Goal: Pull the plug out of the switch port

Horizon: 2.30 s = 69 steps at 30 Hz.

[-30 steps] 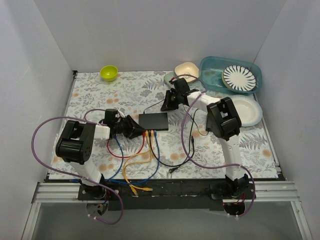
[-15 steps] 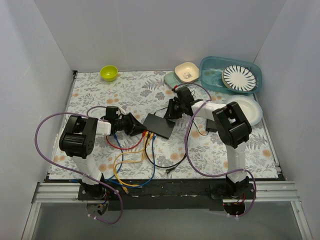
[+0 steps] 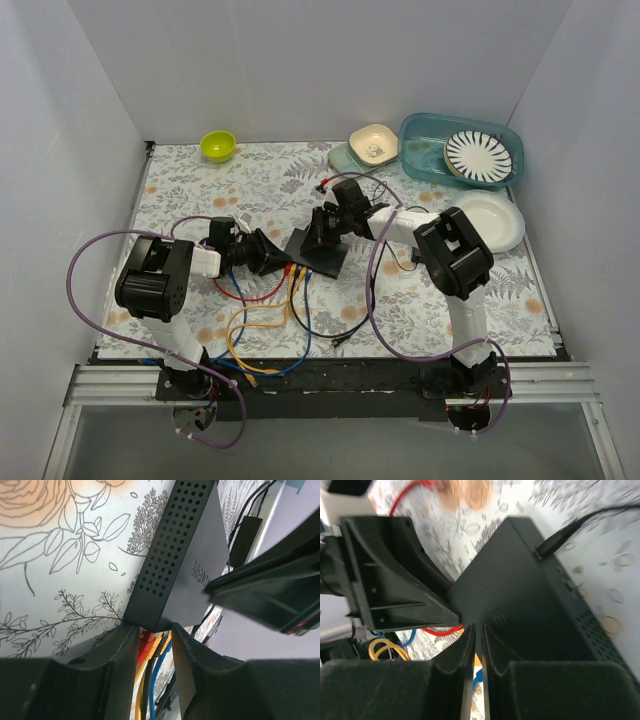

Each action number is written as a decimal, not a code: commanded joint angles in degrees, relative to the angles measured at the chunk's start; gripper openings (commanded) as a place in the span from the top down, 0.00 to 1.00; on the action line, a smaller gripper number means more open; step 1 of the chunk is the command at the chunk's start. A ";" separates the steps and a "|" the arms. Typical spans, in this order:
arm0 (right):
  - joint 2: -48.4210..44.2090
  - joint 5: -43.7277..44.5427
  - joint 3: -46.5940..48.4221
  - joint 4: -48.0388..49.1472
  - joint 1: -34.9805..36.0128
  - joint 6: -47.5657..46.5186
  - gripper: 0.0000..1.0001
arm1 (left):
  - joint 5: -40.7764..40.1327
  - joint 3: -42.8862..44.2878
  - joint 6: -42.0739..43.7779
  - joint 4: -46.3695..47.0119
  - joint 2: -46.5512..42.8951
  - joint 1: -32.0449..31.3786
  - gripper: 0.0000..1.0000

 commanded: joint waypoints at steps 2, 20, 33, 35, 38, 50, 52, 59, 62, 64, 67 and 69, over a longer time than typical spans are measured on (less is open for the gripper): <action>5.31 -5.02 1.54 0.50 1.58 1.21 0.84 | -2.89 -3.26 2.18 -4.44 -1.76 0.09 0.67; 8.91 -3.26 0.39 -0.73 1.58 0.59 0.85 | -4.48 -7.40 1.48 -4.45 -6.77 0.18 0.62; 8.65 -2.83 0.66 -0.73 1.58 0.42 0.85 | -6.94 -2.22 0.16 -4.09 0.08 0.18 0.68; 8.74 -2.91 0.74 -0.73 1.58 0.33 0.85 | -6.85 -1.43 0.33 -4.35 0.78 0.18 0.68; 8.91 -2.83 1.01 -0.73 1.58 0.42 0.85 | -6.76 -0.02 0.77 -4.97 1.40 0.18 0.68; 9.27 -3.09 1.10 -2.14 1.58 -0.02 0.85 | -6.33 3.06 5.34 -9.28 1.14 2.38 0.63; 9.62 -3.09 1.44 -2.23 1.50 0.07 0.85 | -5.36 3.15 5.34 -8.75 2.01 2.38 0.64; 10.50 -3.09 2.85 -3.02 1.58 -0.11 0.85 | -3.77 2.53 6.05 -7.52 2.72 0.80 0.67; 10.67 -3.09 3.12 -3.19 1.58 -0.11 0.85 | -3.16 2.36 5.34 -6.55 2.90 0.36 0.67; 10.76 -3.09 3.20 -3.28 1.58 -0.11 0.85 | -2.81 2.44 5.17 -6.55 2.81 0.09 0.67; 10.94 -3.00 3.47 -3.45 1.58 -0.11 0.85 | -2.63 1.57 5.17 -6.90 1.76 -0.61 0.66; 11.11 -2.91 3.73 -3.46 1.58 -0.11 0.85 | -2.98 0.17 5.25 -7.17 0.79 -0.79 0.65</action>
